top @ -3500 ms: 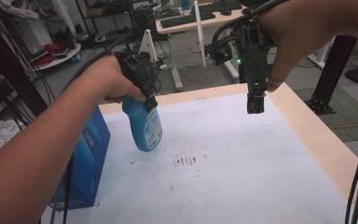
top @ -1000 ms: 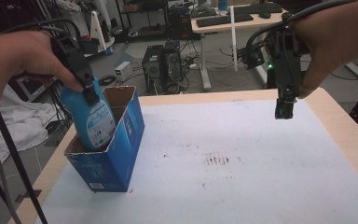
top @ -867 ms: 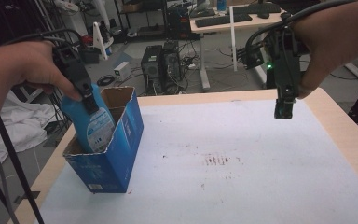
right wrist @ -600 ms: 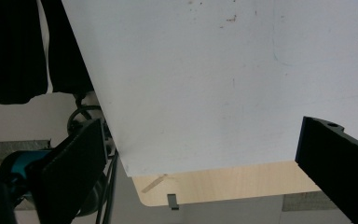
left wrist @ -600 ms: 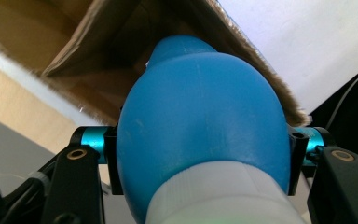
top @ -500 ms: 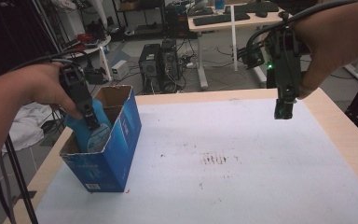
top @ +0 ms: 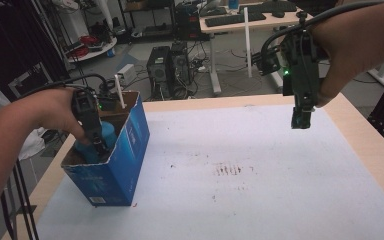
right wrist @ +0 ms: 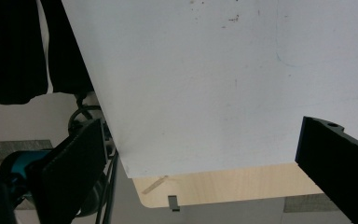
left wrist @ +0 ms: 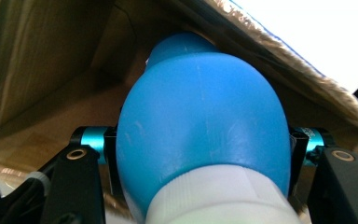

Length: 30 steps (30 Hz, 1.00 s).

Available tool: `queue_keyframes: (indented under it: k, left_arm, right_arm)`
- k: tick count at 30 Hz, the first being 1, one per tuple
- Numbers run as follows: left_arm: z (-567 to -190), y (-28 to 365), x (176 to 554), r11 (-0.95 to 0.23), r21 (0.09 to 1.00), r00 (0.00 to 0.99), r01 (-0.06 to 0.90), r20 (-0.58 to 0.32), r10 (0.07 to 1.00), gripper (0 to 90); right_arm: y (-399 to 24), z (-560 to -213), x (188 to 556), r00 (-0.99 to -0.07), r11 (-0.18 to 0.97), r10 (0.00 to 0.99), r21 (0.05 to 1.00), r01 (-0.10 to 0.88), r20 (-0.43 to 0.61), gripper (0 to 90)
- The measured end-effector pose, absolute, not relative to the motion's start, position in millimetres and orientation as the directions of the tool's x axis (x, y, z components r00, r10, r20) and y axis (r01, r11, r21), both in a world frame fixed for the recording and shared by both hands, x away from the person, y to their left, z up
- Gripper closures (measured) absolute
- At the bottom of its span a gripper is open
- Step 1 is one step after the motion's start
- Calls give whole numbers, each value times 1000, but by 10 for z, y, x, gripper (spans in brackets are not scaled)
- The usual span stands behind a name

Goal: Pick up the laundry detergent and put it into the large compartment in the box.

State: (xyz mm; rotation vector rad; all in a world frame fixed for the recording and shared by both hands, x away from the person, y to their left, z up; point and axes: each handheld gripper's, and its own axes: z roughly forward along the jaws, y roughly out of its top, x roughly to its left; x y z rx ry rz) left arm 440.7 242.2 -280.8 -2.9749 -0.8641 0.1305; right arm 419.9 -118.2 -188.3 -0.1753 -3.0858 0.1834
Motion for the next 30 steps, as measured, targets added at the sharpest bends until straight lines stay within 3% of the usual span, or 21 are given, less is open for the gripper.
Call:
queue_keyframes:
  k: [19, 30]
  left_arm:
    - [-2947, 2450, 4424, -861, -57, 857, 506, -87, 509, 378]
    - [-2796, 2486, 4402, -849, -48, 846, 526, -68, 528, 302]
  right_arm:
    - [-1155, -1907, 4217, -993, 986, 115, -124, 109, 40, 10]
    - [-1147, -1894, 4211, -993, 987, 112, -121, 107, 38, 10]
